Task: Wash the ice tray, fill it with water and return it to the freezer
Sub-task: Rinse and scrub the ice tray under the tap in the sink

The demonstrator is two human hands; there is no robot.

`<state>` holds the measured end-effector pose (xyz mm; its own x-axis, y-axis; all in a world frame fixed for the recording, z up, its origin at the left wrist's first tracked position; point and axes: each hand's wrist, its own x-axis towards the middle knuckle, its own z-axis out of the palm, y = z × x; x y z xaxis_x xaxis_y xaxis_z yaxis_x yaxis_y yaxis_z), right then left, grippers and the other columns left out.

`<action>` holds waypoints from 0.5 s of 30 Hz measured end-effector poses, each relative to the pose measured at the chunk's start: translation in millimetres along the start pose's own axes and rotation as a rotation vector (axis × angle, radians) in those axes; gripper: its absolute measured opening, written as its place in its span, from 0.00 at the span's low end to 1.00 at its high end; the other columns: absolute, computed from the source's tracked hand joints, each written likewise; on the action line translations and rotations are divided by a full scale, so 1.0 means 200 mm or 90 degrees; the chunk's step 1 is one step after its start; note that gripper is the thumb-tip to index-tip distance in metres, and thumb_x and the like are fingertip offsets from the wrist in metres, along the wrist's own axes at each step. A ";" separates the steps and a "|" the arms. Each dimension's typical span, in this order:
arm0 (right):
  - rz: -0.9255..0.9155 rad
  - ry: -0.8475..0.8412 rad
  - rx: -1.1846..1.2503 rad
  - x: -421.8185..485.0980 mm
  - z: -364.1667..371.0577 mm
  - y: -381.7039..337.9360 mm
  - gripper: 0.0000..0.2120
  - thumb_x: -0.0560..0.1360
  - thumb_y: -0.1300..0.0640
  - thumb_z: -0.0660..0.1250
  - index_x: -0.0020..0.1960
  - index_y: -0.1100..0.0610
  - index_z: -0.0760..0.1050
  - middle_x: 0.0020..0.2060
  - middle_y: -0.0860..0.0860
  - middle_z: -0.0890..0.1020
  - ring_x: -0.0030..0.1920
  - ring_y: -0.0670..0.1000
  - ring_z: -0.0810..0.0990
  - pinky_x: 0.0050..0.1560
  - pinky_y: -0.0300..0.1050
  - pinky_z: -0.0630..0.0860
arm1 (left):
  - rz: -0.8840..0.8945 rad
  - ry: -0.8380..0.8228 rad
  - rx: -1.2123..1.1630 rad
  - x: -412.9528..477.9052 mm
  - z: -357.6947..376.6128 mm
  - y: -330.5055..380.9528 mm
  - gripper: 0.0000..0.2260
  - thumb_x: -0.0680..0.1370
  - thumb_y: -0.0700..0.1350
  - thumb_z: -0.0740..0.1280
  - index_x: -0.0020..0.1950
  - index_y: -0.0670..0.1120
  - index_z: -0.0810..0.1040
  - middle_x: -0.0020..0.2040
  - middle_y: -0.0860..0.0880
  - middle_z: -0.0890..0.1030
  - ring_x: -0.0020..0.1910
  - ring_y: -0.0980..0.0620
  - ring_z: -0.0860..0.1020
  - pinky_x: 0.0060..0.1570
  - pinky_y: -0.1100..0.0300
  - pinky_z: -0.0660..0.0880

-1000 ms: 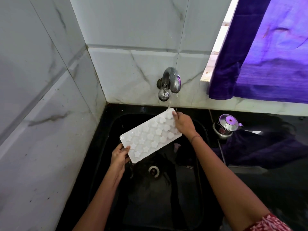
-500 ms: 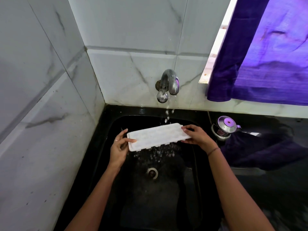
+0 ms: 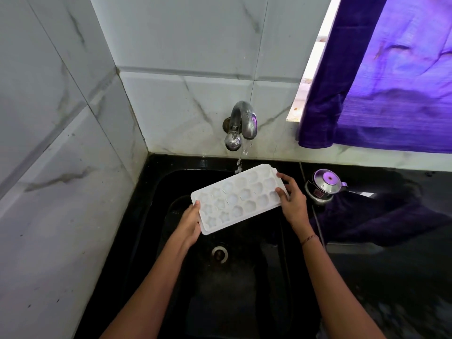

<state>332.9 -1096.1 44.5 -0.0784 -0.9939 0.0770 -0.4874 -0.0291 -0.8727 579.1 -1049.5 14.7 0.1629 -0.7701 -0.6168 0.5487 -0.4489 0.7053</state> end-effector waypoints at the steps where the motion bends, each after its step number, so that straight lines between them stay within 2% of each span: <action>1: -0.007 0.014 -0.019 0.00 0.00 0.00 0.18 0.78 0.62 0.61 0.67 0.53 0.69 0.53 0.55 0.79 0.53 0.55 0.78 0.49 0.39 0.73 | 0.002 -0.002 -0.014 0.00 0.02 0.00 0.16 0.83 0.46 0.51 0.67 0.41 0.68 0.66 0.39 0.74 0.64 0.40 0.73 0.55 0.46 0.72; 3: -0.045 0.045 -0.120 0.00 0.04 0.00 0.20 0.79 0.62 0.57 0.71 0.56 0.65 0.64 0.57 0.74 0.63 0.56 0.72 0.62 0.45 0.68 | 0.024 -0.001 -0.024 0.00 0.07 -0.02 0.16 0.83 0.46 0.51 0.69 0.42 0.66 0.66 0.39 0.73 0.64 0.40 0.73 0.56 0.46 0.72; 5: -0.102 0.083 -0.310 0.01 0.09 -0.01 0.25 0.79 0.55 0.53 0.74 0.61 0.58 0.72 0.60 0.64 0.72 0.60 0.62 0.73 0.53 0.55 | 0.051 0.003 -0.032 -0.01 0.13 -0.02 0.16 0.83 0.45 0.51 0.69 0.41 0.65 0.66 0.39 0.73 0.64 0.40 0.73 0.56 0.46 0.72; 7: -0.137 0.102 -0.448 0.03 0.14 -0.04 0.31 0.79 0.45 0.47 0.76 0.64 0.52 0.75 0.62 0.55 0.76 0.60 0.51 0.73 0.57 0.38 | 0.078 0.010 -0.047 -0.01 0.16 -0.02 0.15 0.83 0.45 0.51 0.69 0.42 0.66 0.66 0.40 0.73 0.64 0.40 0.73 0.57 0.47 0.72; 8: -0.157 0.103 -0.489 0.05 0.16 -0.06 0.33 0.79 0.43 0.46 0.76 0.65 0.51 0.76 0.62 0.53 0.76 0.59 0.48 0.73 0.56 0.33 | 0.090 0.010 -0.050 0.00 0.16 -0.01 0.15 0.83 0.45 0.52 0.68 0.42 0.67 0.66 0.40 0.73 0.64 0.41 0.73 0.58 0.47 0.72; 10: -0.197 0.095 -0.547 0.07 0.20 -0.09 0.35 0.79 0.41 0.45 0.75 0.66 0.50 0.76 0.63 0.52 0.77 0.58 0.47 0.73 0.57 0.32 | 0.106 0.015 -0.049 0.01 0.14 0.01 0.15 0.83 0.46 0.52 0.68 0.44 0.67 0.66 0.41 0.74 0.62 0.43 0.75 0.59 0.46 0.72; 13: -0.236 0.052 -0.562 0.09 0.29 -0.16 0.35 0.79 0.42 0.46 0.75 0.66 0.50 0.75 0.64 0.52 0.76 0.59 0.48 0.74 0.56 0.38 | 0.119 0.035 -0.054 0.03 0.09 0.02 0.16 0.83 0.46 0.53 0.69 0.43 0.67 0.65 0.41 0.74 0.60 0.44 0.76 0.61 0.46 0.72; 15: -0.295 0.000 -0.574 0.06 0.39 -0.20 0.34 0.79 0.44 0.47 0.76 0.66 0.51 0.75 0.63 0.53 0.76 0.58 0.49 0.75 0.55 0.42 | 0.138 0.024 -0.041 0.03 0.09 0.03 0.16 0.83 0.45 0.53 0.68 0.41 0.68 0.63 0.41 0.76 0.53 0.46 0.79 0.57 0.48 0.74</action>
<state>418.1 -1115.0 42.4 0.2858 -0.9050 0.3152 -0.9444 -0.3217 -0.0673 569.2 -1064.5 21.5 0.3130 -0.8274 -0.4663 0.5480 -0.2437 0.8002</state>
